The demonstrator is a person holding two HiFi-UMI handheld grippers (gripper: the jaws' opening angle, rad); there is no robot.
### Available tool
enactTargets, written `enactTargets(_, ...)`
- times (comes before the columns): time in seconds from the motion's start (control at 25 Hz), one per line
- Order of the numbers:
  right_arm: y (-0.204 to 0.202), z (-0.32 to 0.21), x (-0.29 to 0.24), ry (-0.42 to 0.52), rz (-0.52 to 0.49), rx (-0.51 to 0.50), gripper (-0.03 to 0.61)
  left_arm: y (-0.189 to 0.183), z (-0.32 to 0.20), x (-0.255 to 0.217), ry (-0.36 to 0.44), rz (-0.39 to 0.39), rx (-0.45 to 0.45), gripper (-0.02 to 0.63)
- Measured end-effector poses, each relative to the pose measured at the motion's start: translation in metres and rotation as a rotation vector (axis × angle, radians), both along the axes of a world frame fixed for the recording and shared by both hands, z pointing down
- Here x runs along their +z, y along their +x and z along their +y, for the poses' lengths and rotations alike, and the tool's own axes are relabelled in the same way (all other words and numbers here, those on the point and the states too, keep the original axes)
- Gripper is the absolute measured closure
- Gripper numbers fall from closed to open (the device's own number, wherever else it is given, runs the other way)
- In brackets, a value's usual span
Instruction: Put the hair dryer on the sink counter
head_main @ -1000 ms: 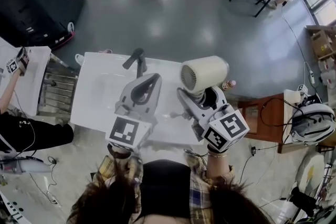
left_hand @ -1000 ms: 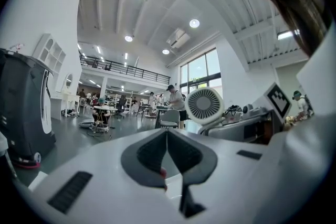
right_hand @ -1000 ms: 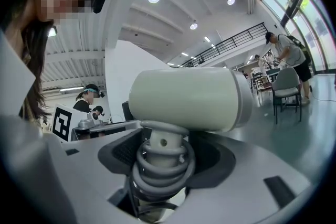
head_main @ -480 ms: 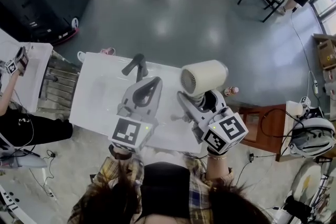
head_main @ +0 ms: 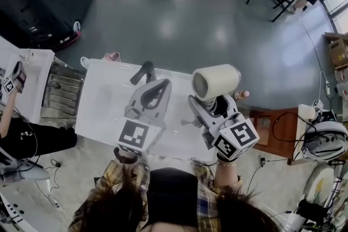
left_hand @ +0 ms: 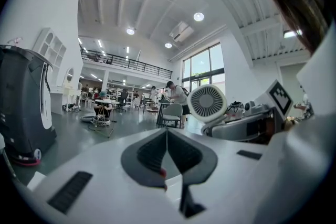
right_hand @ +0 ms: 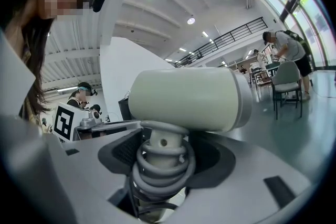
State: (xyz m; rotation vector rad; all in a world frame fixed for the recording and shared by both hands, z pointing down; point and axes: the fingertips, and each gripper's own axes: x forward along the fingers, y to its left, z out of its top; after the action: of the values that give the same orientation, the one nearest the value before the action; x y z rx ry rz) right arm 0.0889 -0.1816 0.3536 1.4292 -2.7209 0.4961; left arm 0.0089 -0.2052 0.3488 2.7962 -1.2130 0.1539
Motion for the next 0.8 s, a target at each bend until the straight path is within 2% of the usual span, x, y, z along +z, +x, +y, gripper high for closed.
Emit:
enactTargets(0.4,0.006,-0.018,0.013,-0.021,0.058,0.004,0.296,0.003,-0.016,0.007,-0.037,0.009,0.003,0.595)
enactTargets(0.8,0.015,-0.037,0.036,-0.056,0.137,-0.035,0.296,0.009,-0.028,0.032,-0.068,-0.023,0.010,0.595)
